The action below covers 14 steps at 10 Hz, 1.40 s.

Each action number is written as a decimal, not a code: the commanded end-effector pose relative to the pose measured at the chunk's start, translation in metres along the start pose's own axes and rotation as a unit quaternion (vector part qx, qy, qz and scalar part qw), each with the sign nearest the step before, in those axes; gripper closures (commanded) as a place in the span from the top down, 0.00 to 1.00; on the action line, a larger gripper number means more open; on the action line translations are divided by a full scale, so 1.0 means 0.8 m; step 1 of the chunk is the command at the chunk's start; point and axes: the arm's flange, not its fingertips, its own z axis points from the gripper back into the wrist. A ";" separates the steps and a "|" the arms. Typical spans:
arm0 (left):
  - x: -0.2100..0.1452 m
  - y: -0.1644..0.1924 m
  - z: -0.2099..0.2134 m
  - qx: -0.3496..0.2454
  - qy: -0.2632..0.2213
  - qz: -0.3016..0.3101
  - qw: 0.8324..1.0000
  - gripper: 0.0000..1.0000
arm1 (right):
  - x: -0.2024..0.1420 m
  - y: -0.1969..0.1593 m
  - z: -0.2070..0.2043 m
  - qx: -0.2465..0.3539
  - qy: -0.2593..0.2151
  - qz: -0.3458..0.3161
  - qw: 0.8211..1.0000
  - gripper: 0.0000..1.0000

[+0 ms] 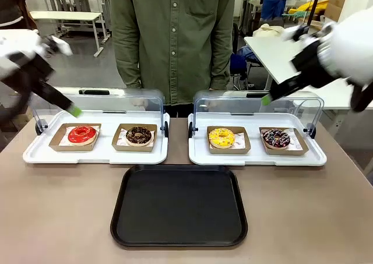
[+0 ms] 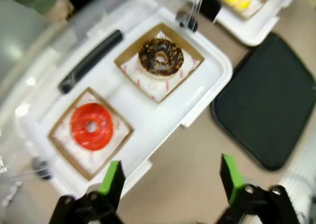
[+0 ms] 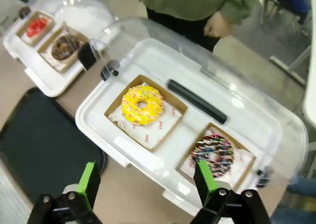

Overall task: Move the third donut from the left to the tray.
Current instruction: Pick up the Paper togo box containing the Donut indicated by the person and place it on the Handle tray.

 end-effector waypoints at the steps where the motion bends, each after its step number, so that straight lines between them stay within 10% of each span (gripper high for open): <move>1: -0.007 0.074 0.017 -0.080 0.006 -0.032 0.996 1.00 | -0.028 -0.074 0.012 0.058 -0.014 0.023 0.998 1.00; 7: -0.156 0.229 0.065 -0.195 -0.162 -0.136 0.958 1.00 | -0.169 -0.217 0.075 0.154 -0.141 0.033 0.977 1.00; 14: -0.207 0.222 0.074 -0.186 -0.287 -0.160 0.926 1.00 | -0.226 -0.243 0.086 0.184 -0.202 0.033 0.961 1.00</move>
